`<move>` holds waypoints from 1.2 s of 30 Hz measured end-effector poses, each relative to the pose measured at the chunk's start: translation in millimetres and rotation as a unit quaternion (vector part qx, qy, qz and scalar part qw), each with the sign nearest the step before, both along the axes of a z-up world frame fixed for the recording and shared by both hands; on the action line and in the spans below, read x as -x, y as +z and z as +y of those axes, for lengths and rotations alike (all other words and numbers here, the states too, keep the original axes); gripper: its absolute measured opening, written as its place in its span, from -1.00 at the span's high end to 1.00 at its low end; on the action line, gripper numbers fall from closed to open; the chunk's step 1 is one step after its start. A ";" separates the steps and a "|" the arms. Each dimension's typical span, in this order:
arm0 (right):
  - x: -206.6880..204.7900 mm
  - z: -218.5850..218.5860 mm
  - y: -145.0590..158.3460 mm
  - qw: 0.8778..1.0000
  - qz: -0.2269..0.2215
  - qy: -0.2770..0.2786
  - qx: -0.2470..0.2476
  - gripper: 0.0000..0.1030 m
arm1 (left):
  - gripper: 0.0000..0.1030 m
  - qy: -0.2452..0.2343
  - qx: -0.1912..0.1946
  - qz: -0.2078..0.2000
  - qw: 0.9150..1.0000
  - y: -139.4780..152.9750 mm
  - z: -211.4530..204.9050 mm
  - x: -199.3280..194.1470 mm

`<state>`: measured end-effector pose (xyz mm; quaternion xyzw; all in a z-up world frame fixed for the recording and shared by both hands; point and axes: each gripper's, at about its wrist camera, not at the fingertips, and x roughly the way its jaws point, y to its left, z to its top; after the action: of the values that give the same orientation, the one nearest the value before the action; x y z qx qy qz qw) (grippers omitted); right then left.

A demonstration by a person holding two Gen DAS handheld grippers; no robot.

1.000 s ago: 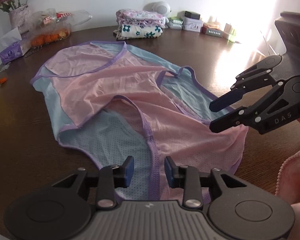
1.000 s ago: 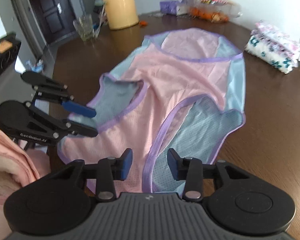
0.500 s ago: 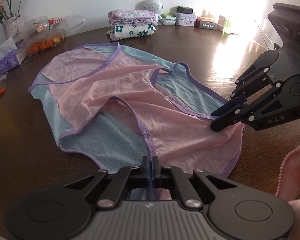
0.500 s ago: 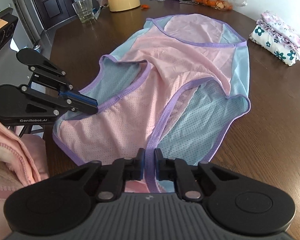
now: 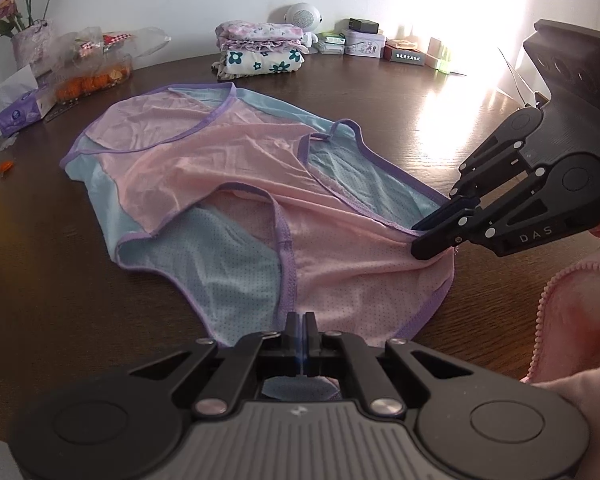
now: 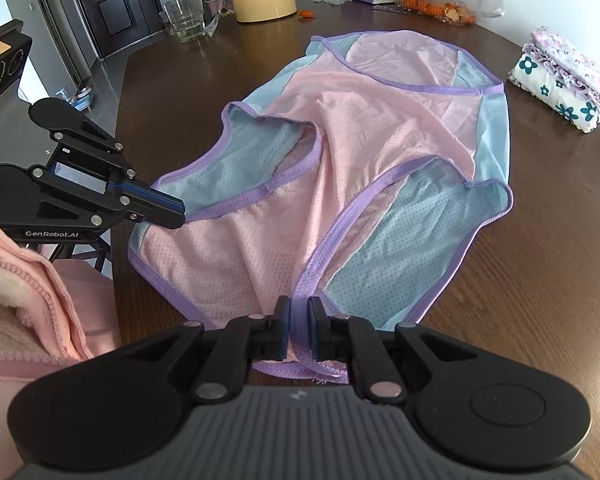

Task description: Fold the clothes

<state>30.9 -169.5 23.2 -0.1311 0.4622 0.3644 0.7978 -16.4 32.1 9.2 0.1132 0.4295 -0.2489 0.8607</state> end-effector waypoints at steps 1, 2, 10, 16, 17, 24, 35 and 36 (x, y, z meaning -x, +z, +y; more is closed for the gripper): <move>-0.2 -0.5 -0.5 1.000 0.001 -0.001 -0.001 0.82 | 0.98 0.002 0.002 0.002 1.000 -0.1 0.7 -0.1; -0.8 -1.1 -0.7 1.000 0.002 -0.002 -0.002 0.78 | 0.96 0.003 0.004 0.002 1.000 0.2 1.2 -0.7; -7.4 -3.4 8.6 1.000 -0.014 -0.015 -0.017 0.50 | 0.69 0.011 -0.004 -0.001 1.000 1.9 -3.7 -15.3; -7.1 2.9 2.0 1.000 -0.006 -0.006 -0.001 0.46 | 0.69 -0.002 -0.022 0.023 0.999 -7.0 -10.2 -28.2; -6.8 2.6 1.9 1.000 -0.007 -0.006 -0.002 0.44 | 0.69 -0.004 -0.025 0.023 0.999 -7.1 -11.3 -28.8; -4.9 0.6 0.9 1.000 -0.008 -0.008 -0.006 0.43 | 0.99 -0.019 -0.040 0.020 0.999 -4.6 -16.2 -28.1; -4.0 -3.3 -0.8 1.000 -0.002 -0.002 -0.010 0.41 | 1.00 -0.016 -0.019 0.028 0.999 1.5 -6.8 -10.0; -3.1 -3.3 -1.1 1.000 -0.001 -0.001 -0.009 0.41 | 1.00 -0.019 -0.017 0.030 0.999 1.1 -6.8 -8.6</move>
<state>33.9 -172.8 22.1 -0.1237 0.4580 0.3680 0.7997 -7.9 25.3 10.3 0.1284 0.4574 -0.2606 0.8405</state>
